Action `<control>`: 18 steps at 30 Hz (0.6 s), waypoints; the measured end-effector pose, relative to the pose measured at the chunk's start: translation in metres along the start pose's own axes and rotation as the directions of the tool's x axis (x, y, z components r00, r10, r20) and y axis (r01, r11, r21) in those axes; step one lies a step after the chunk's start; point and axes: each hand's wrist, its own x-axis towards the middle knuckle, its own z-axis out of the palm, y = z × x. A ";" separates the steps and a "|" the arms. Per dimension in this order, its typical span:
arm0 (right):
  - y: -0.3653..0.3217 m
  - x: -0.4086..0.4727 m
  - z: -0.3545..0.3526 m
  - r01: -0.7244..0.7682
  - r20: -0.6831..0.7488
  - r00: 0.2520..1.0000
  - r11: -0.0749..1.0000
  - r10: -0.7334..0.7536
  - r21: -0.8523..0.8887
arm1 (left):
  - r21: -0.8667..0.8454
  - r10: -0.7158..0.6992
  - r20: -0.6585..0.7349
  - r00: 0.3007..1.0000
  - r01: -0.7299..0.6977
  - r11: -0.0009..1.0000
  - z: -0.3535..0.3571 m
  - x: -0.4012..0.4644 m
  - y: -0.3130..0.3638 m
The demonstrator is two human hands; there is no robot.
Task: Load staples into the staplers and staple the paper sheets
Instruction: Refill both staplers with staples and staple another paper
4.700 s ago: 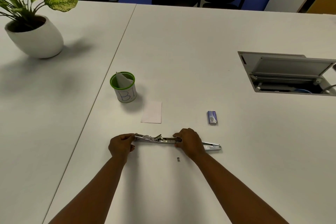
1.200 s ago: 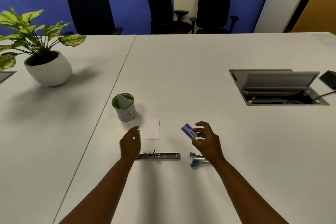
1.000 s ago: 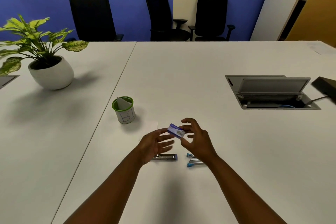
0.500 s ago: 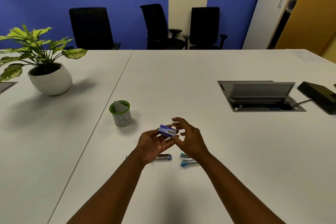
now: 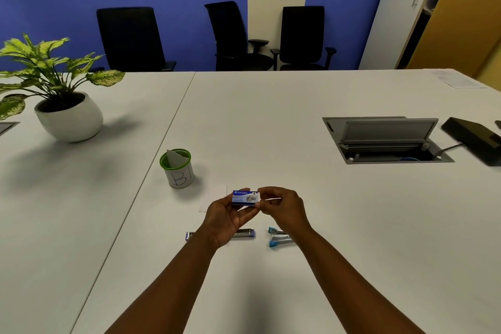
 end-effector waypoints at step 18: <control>0.010 0.007 -0.010 -0.099 0.199 0.980 0.931 0.029 0.352 | 0.075 0.022 -0.025 0.999 -0.020 0.997 -0.005 0.003 0.005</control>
